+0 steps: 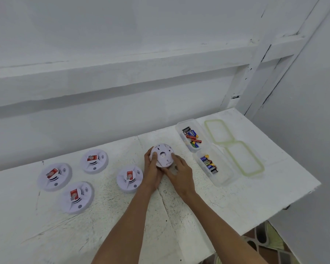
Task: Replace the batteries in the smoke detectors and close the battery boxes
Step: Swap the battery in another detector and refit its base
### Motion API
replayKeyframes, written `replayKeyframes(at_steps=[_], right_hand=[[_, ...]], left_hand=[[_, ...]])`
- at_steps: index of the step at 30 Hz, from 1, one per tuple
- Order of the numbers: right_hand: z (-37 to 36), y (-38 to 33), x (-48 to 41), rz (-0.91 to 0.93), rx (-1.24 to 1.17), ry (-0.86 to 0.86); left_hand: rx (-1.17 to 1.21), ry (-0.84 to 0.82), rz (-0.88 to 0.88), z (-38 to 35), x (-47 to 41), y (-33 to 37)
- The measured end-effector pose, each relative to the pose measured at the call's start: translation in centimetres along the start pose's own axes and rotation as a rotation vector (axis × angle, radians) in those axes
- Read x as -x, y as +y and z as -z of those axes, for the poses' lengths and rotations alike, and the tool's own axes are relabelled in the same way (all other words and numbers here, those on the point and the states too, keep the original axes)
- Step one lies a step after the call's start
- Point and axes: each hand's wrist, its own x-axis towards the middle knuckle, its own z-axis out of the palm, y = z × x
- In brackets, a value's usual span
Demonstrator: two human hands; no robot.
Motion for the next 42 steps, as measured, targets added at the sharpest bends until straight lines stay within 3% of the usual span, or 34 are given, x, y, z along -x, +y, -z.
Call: replayKeyframes(at_steps=[5, 17, 30, 42], right_hand=[[0.3, 0.4, -0.1, -0.045, -0.187, -0.039], [-0.9, 1.0, 0.1, -0.078, -0.201, 0.032], [-1.0, 0.6, 0.3, -0.148, -0.402, 0.082], [-1.4, 0.1, 0.4, -0.175, -0.419, 0.097]], left_hand=[[0.019, 0.003, 0.028, -0.2, 0.1, 0.1], [0.049, 0.101, 0.017, -1.1, -0.1, -0.1], [0.067, 0.183, -0.008, -2.1, 0.3, 0.1], [0.145, 0.127, 0.082, -1.2, 0.3, 0.0]])
